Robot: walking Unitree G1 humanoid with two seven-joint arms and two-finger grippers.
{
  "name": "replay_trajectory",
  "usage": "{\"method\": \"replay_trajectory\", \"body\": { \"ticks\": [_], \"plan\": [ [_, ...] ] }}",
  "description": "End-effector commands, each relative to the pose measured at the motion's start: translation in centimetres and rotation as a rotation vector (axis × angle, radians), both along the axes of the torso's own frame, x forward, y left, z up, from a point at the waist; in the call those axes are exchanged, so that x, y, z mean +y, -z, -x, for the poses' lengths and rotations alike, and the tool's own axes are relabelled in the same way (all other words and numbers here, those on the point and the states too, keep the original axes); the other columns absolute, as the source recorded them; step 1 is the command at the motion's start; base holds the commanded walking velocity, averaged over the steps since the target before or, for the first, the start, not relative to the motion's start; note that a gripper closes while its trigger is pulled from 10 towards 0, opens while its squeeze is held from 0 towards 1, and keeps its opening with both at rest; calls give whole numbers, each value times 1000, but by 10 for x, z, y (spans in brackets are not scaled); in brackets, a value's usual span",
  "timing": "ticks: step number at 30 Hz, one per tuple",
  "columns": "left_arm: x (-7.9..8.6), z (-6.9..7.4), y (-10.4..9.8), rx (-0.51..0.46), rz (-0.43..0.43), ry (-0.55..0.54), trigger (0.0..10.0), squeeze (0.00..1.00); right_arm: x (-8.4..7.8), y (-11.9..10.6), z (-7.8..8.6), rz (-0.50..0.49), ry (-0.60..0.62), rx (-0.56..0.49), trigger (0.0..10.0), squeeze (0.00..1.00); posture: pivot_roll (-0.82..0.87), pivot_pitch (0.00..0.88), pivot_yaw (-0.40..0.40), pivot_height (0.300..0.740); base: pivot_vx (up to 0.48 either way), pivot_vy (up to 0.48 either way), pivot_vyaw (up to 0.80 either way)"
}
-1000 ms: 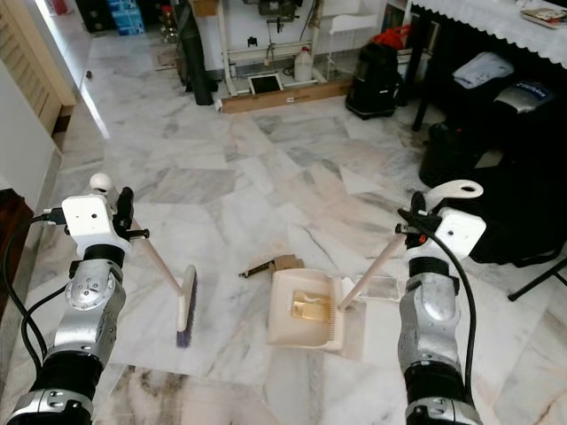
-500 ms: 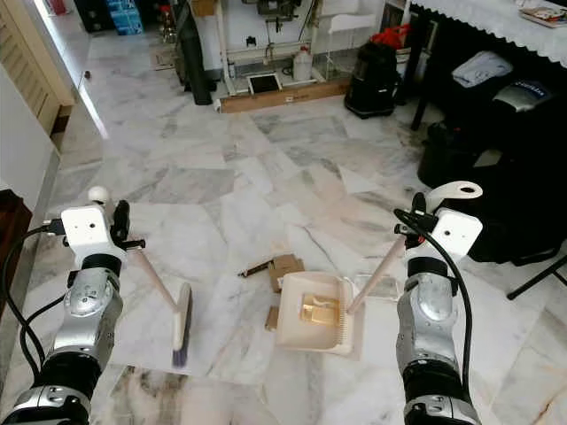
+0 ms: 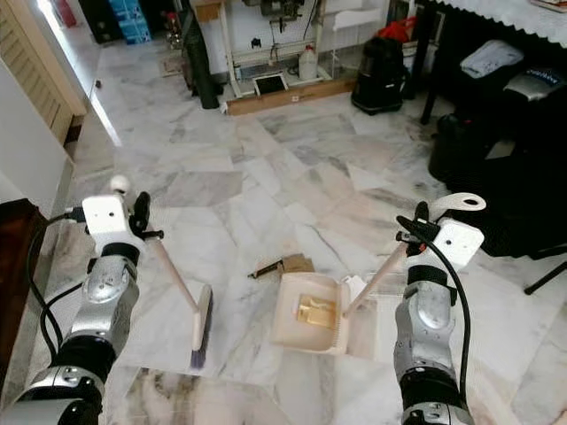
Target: Sweep floor
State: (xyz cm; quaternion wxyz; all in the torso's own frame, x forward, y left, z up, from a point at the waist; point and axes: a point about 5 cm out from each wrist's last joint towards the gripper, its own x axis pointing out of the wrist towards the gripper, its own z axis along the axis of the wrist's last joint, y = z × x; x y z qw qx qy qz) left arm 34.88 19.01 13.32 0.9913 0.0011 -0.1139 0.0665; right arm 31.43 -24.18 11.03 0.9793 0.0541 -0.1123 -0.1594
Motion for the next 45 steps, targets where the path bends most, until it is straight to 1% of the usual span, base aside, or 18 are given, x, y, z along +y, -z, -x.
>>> {"method": "replay_trajectory", "body": {
  "ticks": [1,6,7,14,20,25,31,36,43,45],
  "plan": [
    [8,1,-10,-58,-24,-19,10000,0,3,-14,-1,18,-4,-80,10000,0,-14,0,92,740,0,0,0],
    [9,4,-9,-69,-17,-33,10000,0,1,-18,0,38,-16,-82,10000,0,-5,0,62,740,0,0,0],
    [9,5,-9,-72,-14,-40,10000,0,0,-17,0,53,-28,-69,10000,0,4,0,51,740,0,0,0],
    [11,9,-11,-96,-20,-47,10000,0,2,-19,0,76,-48,-60,10000,0,12,0,31,740,0,0,63],
    [12,13,-10,-94,-27,-52,10000,0,5,-21,0,77,-61,-67,10000,0,21,0,27,740,0,0,581],
    [15,16,-13,-102,-45,-57,10000,0,17,-20,0,59,-96,-65,10000,0,30,0,33,740,0,0,646],
    [14,19,-12,-91,-56,-51,10000,0,18,-19,2,31,-93,-64,10000,0,32,0,41,740,0,0,644],
    [14,18,-14,-90,-64,-47,10000,0,18,-21,1,32,-99,-65,10000,0,46,5,37,740,0,0,659],
    [16,23,-13,-77,-67,-62,10000,0,17,-22,0,23,-100,-65,10000,0,57,7,37,740,0,0,766],
    [14,24,-11,-68,-71,-52,10000,0,21,-22,1,21,-111,-65,10000,0,55,10,41,740,0,0,800]
  ]
}}
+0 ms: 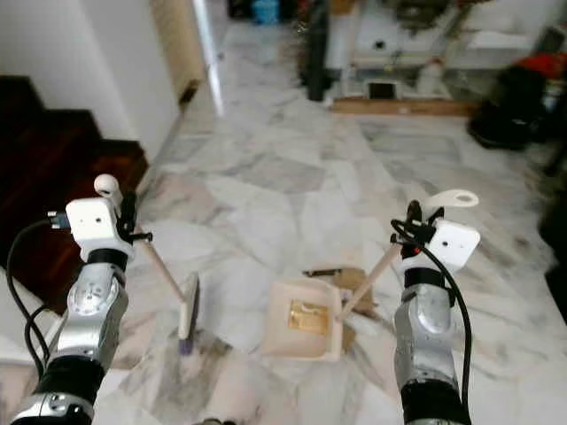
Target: Sweep floor
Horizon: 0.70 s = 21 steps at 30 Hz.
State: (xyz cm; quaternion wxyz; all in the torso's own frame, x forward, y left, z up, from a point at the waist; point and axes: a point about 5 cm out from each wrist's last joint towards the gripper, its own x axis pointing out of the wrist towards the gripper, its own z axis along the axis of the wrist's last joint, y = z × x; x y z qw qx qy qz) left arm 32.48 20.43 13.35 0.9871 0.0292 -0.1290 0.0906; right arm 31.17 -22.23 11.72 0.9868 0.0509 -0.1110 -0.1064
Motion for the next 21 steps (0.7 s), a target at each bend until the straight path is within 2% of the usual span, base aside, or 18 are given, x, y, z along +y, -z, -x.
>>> {"method": "replay_trajectory", "body": {
  "ticks": [1,11,21],
  "plan": [
    [0,1,-10,-39,-20,5,10000,0,3,-15,-1,-1,-11,-62,10000,0,55,12,41,740,0,0,800],
    [-2,5,-9,-26,-27,13,10000,0,8,-8,4,-11,-22,-46,10000,0,59,12,48,740,0,0,800],
    [-5,7,-8,-16,-25,22,10000,0,6,-10,5,-9,-24,-45,10000,0,56,2,48,740,0,0,800]
  ]
}}
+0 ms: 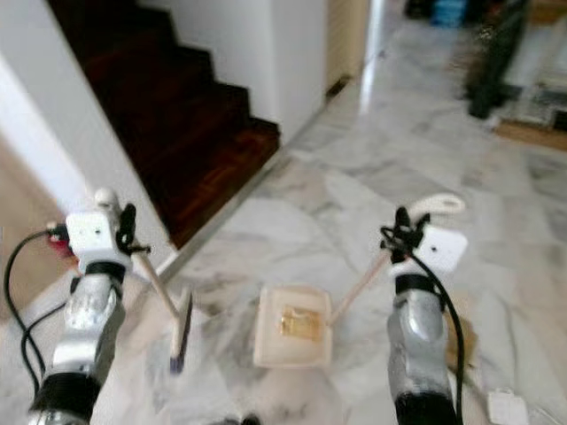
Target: Sweep floor
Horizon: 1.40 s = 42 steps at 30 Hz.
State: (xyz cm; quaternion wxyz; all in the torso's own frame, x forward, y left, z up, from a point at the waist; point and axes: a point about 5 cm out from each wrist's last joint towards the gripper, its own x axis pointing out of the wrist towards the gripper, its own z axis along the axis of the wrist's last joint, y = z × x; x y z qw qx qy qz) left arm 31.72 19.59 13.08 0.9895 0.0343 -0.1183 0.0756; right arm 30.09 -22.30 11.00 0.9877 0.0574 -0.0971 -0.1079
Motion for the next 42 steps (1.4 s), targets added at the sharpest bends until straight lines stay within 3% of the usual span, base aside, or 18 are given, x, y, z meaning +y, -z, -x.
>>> {"method": "replay_trajectory", "body": {
  "ticks": [1,39,42],
  "plan": [
    [3,0,-11,-38,-13,-4,10000,0,7,-17,-6,7,-23,-69,10000,0,59,1,46,740,0,0,800],
    [2,3,-12,-30,3,-25,10000,0,5,-19,-10,3,-31,-58,10000,0,62,57,26,740,0,0,800],
    [2,3,-12,-26,4,-26,10000,0,5,-18,-10,-18,-35,-57,10000,0,63,58,26,740,0,0,0]
  ]
}}
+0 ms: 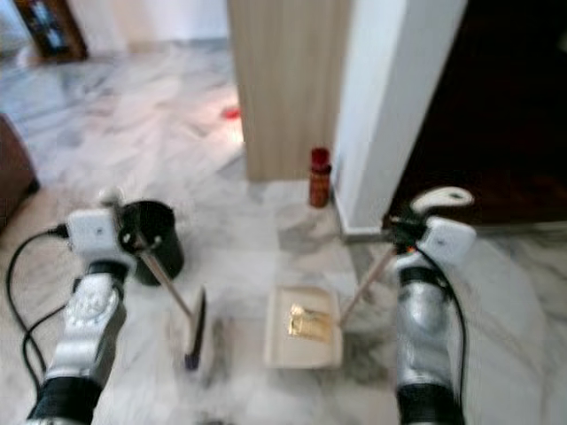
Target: Sweep floor
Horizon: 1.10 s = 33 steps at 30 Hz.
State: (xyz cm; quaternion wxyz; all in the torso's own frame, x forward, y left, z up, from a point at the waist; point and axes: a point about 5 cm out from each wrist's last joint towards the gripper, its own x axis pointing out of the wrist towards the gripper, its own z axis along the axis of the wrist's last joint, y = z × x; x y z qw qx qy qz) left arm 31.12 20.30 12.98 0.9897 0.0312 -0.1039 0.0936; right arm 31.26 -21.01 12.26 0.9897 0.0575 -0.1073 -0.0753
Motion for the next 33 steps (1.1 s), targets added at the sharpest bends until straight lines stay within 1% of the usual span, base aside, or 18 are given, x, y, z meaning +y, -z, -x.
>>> {"method": "replay_trajectory", "body": {
  "ticks": [1,5,8,33],
  "plan": [
    [-5,-2,-13,-52,-8,10,10000,0,-8,-5,2,-37,26,-35,10000,0,64,59,26,740,0,0,0],
    [-4,-3,-13,-50,-2,9,10000,0,-7,-5,1,-38,23,-30,10000,0,66,61,26,740,0,0,0],
    [-4,-3,-12,-46,0,8,10000,0,-7,-5,1,-41,23,-31,10000,0,65,61,26,740,0,298,0],
    [-4,-3,-13,-49,2,4,10000,0,-5,-3,1,-77,10,-22,10000,0,66,56,23,740,0,358,0]
  ]
}}
